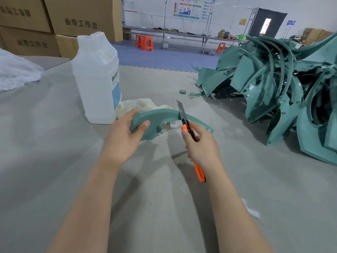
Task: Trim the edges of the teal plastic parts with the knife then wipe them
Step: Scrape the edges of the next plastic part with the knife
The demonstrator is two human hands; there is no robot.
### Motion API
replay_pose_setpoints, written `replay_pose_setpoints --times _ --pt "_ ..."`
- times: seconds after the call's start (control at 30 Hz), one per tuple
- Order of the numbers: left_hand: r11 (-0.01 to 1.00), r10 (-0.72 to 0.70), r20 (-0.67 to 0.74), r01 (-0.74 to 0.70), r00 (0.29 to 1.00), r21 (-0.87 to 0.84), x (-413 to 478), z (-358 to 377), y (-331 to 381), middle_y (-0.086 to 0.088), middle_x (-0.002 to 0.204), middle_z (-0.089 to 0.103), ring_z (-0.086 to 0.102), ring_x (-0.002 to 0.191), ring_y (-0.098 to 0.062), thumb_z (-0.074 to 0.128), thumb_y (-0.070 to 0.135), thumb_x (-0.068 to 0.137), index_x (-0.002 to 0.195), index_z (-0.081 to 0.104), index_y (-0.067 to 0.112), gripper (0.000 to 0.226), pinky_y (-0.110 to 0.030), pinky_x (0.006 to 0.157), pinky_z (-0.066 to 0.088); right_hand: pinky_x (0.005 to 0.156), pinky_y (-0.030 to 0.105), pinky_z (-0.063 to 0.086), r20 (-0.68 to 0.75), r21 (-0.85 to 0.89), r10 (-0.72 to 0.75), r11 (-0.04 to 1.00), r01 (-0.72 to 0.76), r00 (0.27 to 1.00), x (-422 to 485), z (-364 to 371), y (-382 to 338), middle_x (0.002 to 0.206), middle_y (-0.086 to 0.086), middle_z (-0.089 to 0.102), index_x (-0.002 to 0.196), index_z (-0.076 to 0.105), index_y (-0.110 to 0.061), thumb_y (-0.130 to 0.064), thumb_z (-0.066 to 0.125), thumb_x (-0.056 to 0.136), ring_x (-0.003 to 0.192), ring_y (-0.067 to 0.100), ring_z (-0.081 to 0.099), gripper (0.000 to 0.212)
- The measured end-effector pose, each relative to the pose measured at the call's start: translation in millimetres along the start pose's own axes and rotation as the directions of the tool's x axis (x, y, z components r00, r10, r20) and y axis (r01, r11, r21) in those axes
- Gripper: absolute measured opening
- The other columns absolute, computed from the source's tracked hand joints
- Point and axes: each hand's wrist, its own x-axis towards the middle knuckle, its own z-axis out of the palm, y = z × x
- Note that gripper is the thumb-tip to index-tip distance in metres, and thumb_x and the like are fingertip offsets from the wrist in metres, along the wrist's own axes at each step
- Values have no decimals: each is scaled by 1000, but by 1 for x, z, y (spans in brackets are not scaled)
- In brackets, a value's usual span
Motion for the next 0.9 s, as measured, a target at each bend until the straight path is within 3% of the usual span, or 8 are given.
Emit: replay_pose_setpoints --times 0.23,0.4,0.5,0.6,0.73,0.9 --pt "1000 -6 -9 6 1000 3 1 1 0 -3 93 68 63 90 -27 60 25 93 103 60 20 12 -49 85 50 86 36 51 102 66 -19 998 13 995 -4 3 -9 86 -13 57 136 54 -33 -33 56 95 82 10 51 41" --pt "1000 11 -15 -11 1000 19 1 1 1 -2 91 68 64 89 -27 58 32 91 102 60 21 16 -49 82 51 66 21 45 137 113 -63 993 47 989 -7 4 -14 61 -24 54 133 56 -35 -33 59 94 51 -7 51 39" --pt "1000 11 -20 -11 1000 20 0 1 1 -2 89 68 64 87 -26 58 33 90 102 60 22 16 -49 81 51 53 15 43 167 141 -69 989 46 984 -7 3 -16 51 -26 56 133 55 -36 -31 58 95 42 -1 48 38" --pt "999 13 -30 -12 999 30 0 1 1 -1 89 67 63 87 -25 57 36 89 101 59 22 18 -48 81 51 45 15 41 179 175 -64 984 32 982 -8 2 -17 49 -23 55 131 56 -36 -30 58 95 40 3 44 37" --pt "999 9 -41 -7 999 53 2 2 -1 -2 88 67 62 85 -25 60 29 92 101 59 24 10 -44 80 51 43 14 41 188 197 -73 980 35 980 -10 1 -18 49 -21 53 129 57 -37 -27 58 95 41 2 44 35" --pt "998 9 -43 -6 999 56 2 2 0 -4 89 67 62 84 -24 60 26 92 106 60 20 15 -36 76 49 44 16 40 201 230 -77 973 30 977 -11 1 -20 56 -9 49 117 55 -48 -27 59 95 43 6 42 31"
